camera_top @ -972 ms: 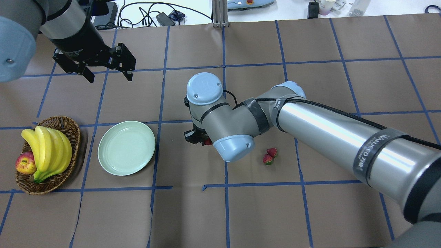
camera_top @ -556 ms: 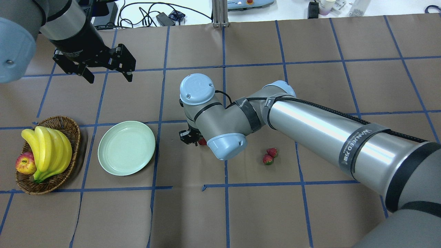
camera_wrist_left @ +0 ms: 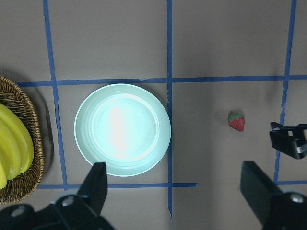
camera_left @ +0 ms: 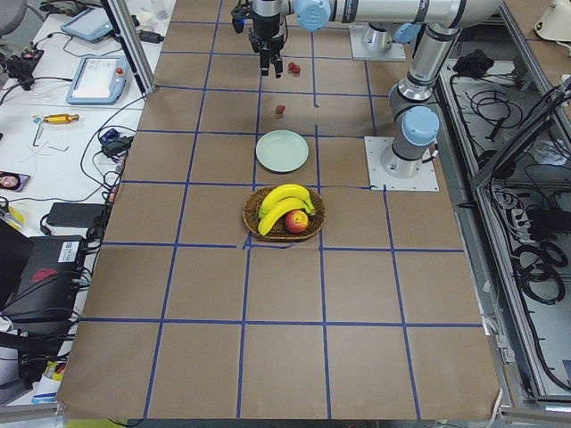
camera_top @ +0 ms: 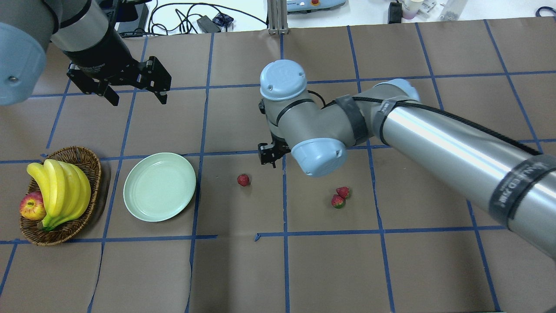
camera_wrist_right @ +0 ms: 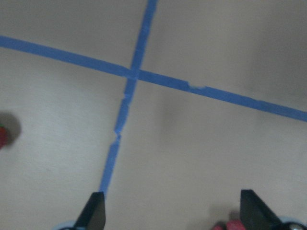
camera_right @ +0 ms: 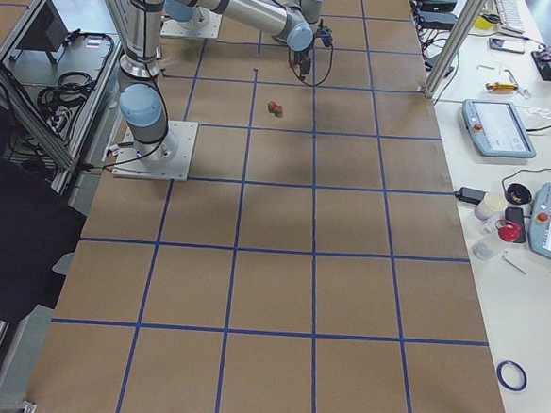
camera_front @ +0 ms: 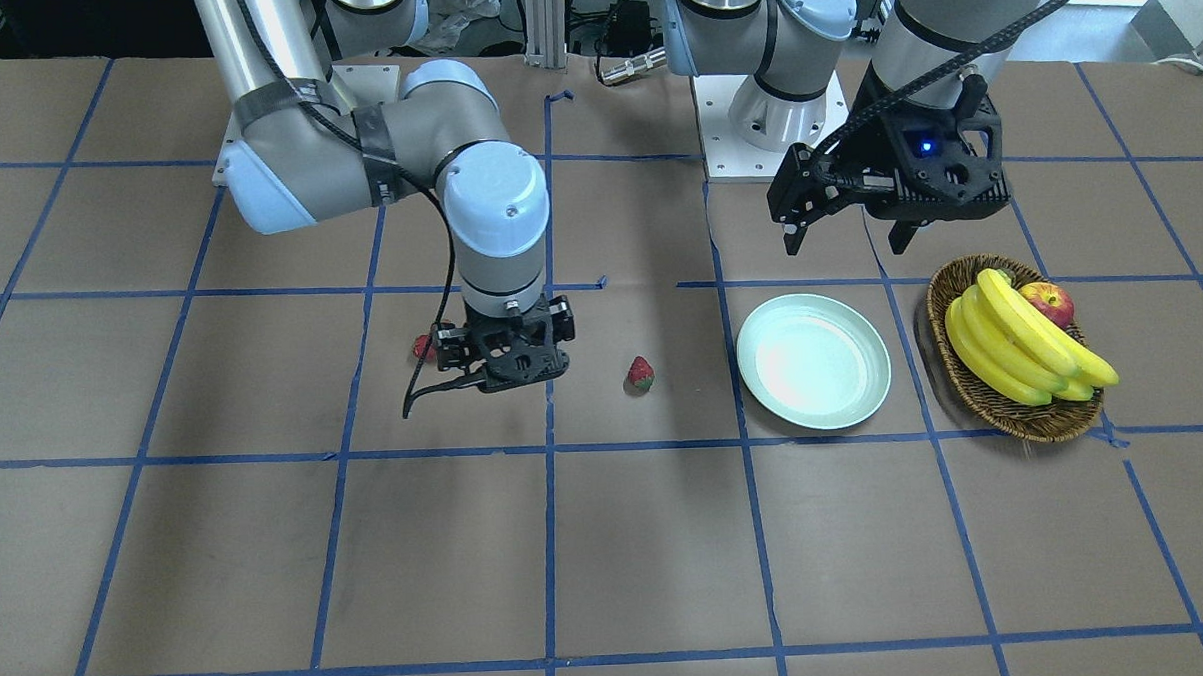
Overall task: Collect all strawberries into plate
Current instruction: 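Return the right gripper to the group and grasp a second strawberry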
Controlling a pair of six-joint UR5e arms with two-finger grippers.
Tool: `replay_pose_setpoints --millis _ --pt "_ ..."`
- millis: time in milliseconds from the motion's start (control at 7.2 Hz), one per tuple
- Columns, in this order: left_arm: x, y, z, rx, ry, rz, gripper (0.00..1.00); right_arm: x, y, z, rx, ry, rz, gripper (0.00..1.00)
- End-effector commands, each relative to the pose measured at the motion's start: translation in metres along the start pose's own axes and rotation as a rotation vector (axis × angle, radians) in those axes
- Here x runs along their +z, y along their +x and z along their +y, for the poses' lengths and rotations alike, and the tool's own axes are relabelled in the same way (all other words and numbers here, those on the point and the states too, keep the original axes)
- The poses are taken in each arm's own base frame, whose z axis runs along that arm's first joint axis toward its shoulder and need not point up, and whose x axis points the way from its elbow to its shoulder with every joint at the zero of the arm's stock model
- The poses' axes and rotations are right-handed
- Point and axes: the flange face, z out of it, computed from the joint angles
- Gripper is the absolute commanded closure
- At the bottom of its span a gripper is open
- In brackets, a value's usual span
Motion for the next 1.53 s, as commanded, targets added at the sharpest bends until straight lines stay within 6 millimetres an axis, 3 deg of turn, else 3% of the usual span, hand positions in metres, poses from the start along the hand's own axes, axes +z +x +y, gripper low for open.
replay_pose_setpoints --millis 0,139,278,694,1111,1250,1389 --pt "0.006 0.0 0.003 0.003 -0.011 -0.003 0.0 0.04 0.066 0.027 0.037 -0.102 0.11 0.0" --pt "0.006 0.0 0.003 0.004 -0.011 -0.003 0.0 0.044 0.102 0.033 0.132 -0.102 0.105 0.0" --pt "0.006 0.0 0.003 0.003 -0.011 -0.001 0.0 0.042 0.108 0.039 0.21 -0.085 0.09 0.0" --pt "0.006 0.0 0.003 0.001 -0.011 0.0 0.0 0.057 0.096 0.046 0.548 -0.048 -0.001 0.0" --pt "0.006 0.001 0.004 -0.002 -0.011 0.0 0.0 0.095 0.087 0.074 0.647 -0.006 -0.025 0.0" --pt "0.006 0.001 0.004 -0.002 -0.014 0.0 0.0 0.094 0.087 0.073 0.649 0.006 -0.031 0.01" --pt "0.008 0.001 0.005 -0.002 -0.016 0.002 0.0 0.09 0.087 0.069 0.656 0.017 -0.037 0.21"
